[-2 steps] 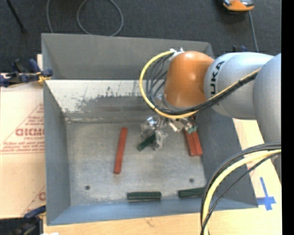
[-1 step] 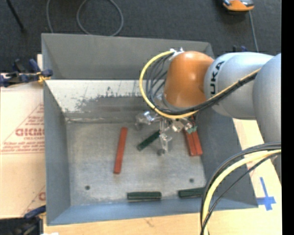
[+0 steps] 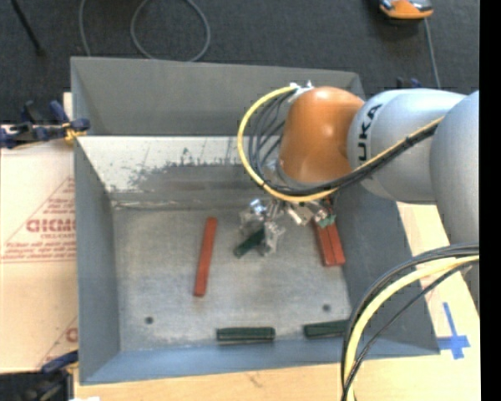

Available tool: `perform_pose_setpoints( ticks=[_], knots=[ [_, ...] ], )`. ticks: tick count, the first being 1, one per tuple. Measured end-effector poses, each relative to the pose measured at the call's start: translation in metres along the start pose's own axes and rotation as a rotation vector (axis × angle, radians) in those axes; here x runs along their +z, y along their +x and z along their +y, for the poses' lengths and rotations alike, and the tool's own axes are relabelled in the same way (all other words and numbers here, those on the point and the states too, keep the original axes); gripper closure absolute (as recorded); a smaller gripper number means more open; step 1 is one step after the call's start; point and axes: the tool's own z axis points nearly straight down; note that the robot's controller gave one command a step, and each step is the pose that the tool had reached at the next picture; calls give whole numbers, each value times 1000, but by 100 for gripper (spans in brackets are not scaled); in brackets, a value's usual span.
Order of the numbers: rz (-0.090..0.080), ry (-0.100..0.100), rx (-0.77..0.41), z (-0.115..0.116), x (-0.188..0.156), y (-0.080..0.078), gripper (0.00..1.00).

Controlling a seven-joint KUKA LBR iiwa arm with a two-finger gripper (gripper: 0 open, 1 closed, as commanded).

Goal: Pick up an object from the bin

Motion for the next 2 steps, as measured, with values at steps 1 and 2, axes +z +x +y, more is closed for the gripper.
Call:
perform_pose_setpoints(
  ticks=[1, 2],
  knots=[
    [4, 1, -92, 7, 0, 12, 100],
    [-7, 8, -95, 8, -147, -16, 100]
  ],
)
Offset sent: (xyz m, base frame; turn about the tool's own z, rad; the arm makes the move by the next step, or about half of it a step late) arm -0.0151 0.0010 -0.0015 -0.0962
